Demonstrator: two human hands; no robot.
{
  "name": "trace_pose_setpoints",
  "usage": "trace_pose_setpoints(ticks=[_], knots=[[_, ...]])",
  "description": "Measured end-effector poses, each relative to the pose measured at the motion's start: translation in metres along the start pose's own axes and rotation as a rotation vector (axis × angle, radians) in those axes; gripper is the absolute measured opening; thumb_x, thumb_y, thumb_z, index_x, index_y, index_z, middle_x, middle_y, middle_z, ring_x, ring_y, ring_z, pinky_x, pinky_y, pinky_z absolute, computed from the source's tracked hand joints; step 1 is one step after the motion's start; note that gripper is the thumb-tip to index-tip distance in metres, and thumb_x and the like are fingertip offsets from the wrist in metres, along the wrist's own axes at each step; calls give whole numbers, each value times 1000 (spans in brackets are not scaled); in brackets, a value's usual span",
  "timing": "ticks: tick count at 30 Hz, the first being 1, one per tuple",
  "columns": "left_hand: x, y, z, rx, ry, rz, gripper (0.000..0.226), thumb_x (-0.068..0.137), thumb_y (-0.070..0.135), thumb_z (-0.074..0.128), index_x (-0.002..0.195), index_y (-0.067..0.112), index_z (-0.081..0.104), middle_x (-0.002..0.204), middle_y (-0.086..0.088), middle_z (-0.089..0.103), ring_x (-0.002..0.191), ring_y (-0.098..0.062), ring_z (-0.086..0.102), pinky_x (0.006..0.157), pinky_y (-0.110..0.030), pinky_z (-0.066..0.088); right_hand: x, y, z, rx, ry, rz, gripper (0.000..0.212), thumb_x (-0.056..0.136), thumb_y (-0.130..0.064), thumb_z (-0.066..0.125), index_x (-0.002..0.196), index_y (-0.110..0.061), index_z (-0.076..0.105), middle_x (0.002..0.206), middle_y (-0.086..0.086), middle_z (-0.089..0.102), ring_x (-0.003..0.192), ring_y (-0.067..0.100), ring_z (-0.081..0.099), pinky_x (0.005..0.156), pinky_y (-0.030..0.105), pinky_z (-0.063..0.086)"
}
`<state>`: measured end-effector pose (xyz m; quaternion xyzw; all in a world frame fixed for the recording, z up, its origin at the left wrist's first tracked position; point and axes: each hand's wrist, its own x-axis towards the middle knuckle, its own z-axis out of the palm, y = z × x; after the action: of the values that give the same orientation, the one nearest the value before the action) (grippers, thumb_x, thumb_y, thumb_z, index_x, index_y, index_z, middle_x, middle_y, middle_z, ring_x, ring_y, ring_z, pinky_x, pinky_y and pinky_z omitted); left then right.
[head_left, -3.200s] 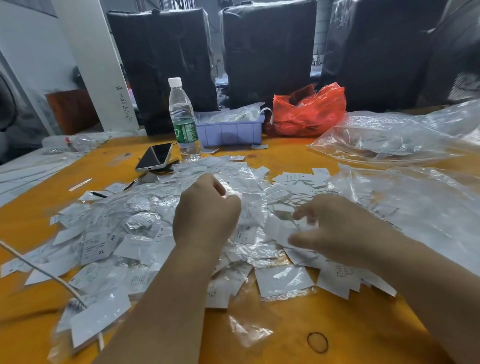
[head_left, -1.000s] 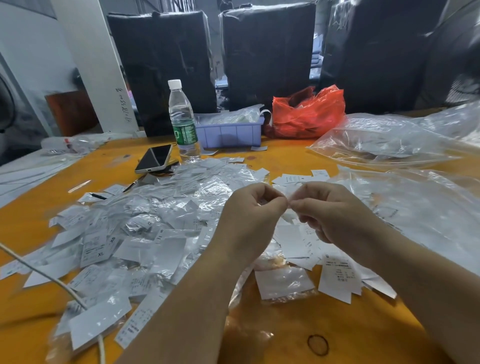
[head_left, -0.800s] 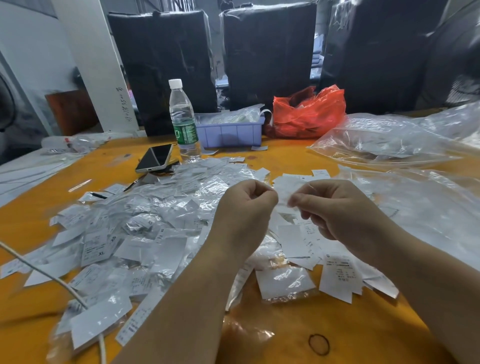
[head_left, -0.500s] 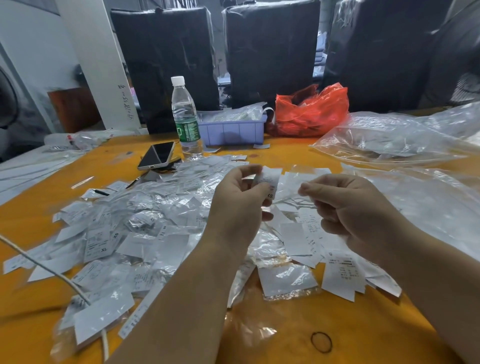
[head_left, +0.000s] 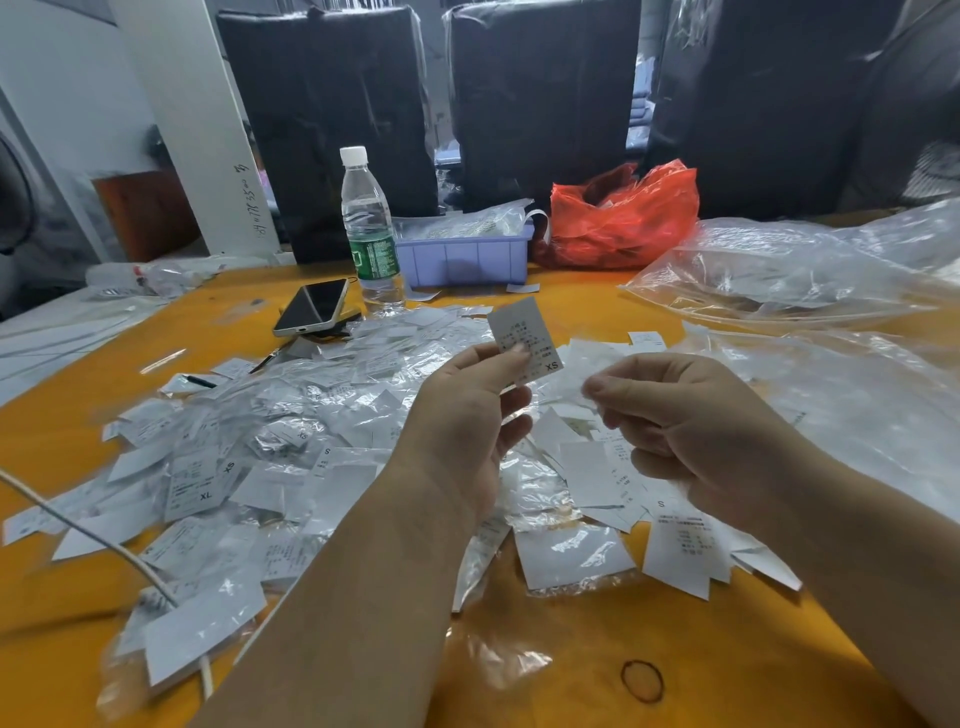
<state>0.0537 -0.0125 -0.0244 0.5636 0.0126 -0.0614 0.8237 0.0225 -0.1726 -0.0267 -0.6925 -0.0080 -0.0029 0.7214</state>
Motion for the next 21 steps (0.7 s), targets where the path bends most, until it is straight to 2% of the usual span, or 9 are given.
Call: trace_pose_setpoints(ticks=[3,7,11,13,15,18,21], knots=[[-1,1,0,3,21,7,3,89,16,67,91,18,67,58,10,60,58,-10,42,53,-23,40,-2,-1,1,-29,-47,-8,26,68,-28,74,75,-6,61,49,-3,42,38,7,26,35,17,24],[-3,-1,1,140,-1,163,4,90,17,66,90,19,69,63,8,57,52,-6,48,52,-20,45,-3,-1,3,-89,-104,-9,23,67,-29,75,69,-10,61,50,-2,42,36,6,24,36,14,23],[-6,-4,4,254,-42,249,7,91,15,65,91,21,68,76,2,66,64,-7,60,59,-21,54,-4,0,4,-139,-144,9,5,78,-11,74,76,-10,70,47,-2,41,35,6,24,35,16,23],[-7,-6,5,356,-71,270,9,91,17,65,93,25,69,89,-4,69,78,-14,65,70,-29,57,-4,1,4,-157,-165,7,11,81,-4,72,76,-13,74,50,1,34,38,8,23,36,18,24],[-9,-7,6,435,-113,272,11,90,19,66,96,28,69,95,-4,71,87,-19,68,74,-33,58,-4,0,4,-167,-159,9,13,83,-1,69,81,-11,77,50,0,31,39,8,23,37,18,24],[-9,-7,4,462,-149,264,12,89,16,67,96,25,70,80,5,70,72,-8,65,62,-23,56,-3,-2,2,-155,-154,24,15,85,0,66,90,-7,77,47,-1,28,39,8,21,37,18,24],[-9,-7,2,458,-150,277,11,90,11,67,100,15,70,67,8,64,58,-4,59,56,-21,54,-3,-5,0,-117,-132,54,10,86,-6,66,94,-2,72,45,-4,29,37,7,22,35,17,24]])
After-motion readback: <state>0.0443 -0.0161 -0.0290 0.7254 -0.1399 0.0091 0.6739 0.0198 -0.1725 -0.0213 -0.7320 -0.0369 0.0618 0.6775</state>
